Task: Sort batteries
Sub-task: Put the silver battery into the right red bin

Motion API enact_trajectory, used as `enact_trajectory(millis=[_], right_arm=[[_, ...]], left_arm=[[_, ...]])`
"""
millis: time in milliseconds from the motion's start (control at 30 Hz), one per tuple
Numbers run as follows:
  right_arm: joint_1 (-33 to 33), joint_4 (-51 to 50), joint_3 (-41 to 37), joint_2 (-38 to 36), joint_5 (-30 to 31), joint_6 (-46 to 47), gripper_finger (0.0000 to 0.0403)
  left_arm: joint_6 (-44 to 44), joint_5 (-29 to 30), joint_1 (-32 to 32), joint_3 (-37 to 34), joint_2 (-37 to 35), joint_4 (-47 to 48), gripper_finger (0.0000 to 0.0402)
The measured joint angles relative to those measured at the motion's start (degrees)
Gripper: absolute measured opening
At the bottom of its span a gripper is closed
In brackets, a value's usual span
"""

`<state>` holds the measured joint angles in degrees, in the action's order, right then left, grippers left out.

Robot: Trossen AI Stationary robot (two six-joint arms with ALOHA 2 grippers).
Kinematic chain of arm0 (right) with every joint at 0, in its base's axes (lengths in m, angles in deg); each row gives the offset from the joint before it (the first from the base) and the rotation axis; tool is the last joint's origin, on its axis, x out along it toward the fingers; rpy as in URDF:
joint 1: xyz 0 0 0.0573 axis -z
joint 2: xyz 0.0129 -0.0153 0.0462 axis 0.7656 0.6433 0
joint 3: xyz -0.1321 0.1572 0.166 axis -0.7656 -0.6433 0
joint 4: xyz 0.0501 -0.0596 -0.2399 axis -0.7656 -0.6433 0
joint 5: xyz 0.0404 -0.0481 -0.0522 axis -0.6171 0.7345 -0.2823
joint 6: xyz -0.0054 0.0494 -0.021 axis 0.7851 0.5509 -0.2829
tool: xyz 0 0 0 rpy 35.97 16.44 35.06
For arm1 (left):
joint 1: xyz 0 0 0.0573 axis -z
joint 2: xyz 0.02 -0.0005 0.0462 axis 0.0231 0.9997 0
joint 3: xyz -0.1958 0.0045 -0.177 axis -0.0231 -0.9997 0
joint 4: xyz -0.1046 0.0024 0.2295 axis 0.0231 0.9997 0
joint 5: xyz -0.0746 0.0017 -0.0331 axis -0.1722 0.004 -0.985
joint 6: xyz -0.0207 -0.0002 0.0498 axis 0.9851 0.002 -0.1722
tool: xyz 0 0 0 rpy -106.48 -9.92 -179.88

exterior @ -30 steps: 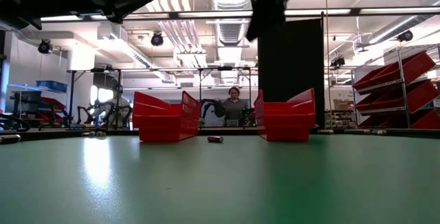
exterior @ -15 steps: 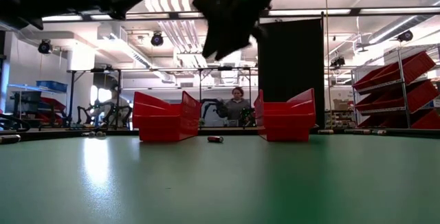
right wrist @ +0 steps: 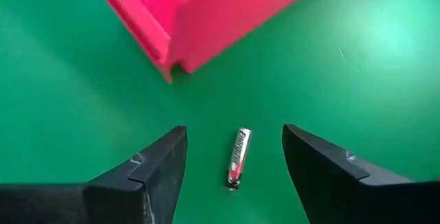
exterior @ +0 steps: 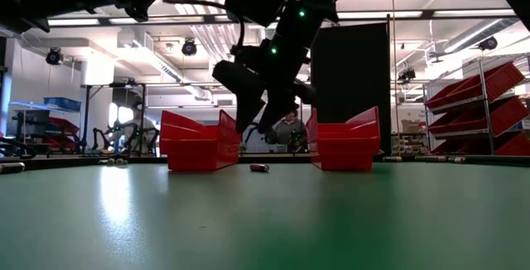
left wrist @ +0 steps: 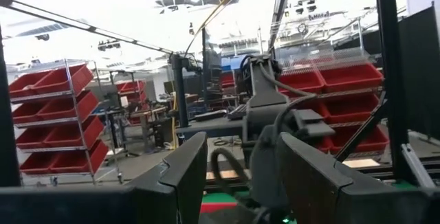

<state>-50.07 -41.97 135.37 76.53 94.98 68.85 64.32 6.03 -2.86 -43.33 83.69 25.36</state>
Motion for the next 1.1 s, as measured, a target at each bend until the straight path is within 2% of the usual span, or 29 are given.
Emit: enact_trajectory(millis=[167,300,733,1033,1100], right_arm=[[1.3,-2.2,0.0,0.0,-2.8,1.0,0.0218],[1.7,-2.2,0.5,0.0,-6.9,-1.7,0.0217],[1.9,-10.0,6.0,-0.1,-7.2,-8.3,0.0216],[4.0,-13.4,9.4,-0.1,-9.4,-15.7,0.0233],[4.5,-13.8,9.6,-0.1,-11.6,-15.7,0.0237]], left_arm=[[1.0,-1.2,0.0,0.0,-0.4,-0.2,0.0158],[1.0,-1.2,0.0,0.0,-0.4,-0.3,0.0158],[1.0,-1.2,0.0,0.0,-0.4,-1.1,0.0158],[1.0,-1.2,0.0,0.0,-0.4,-1.6,0.0158],[1.0,-1.2,0.0,0.0,-0.4,-1.7,0.0158]])
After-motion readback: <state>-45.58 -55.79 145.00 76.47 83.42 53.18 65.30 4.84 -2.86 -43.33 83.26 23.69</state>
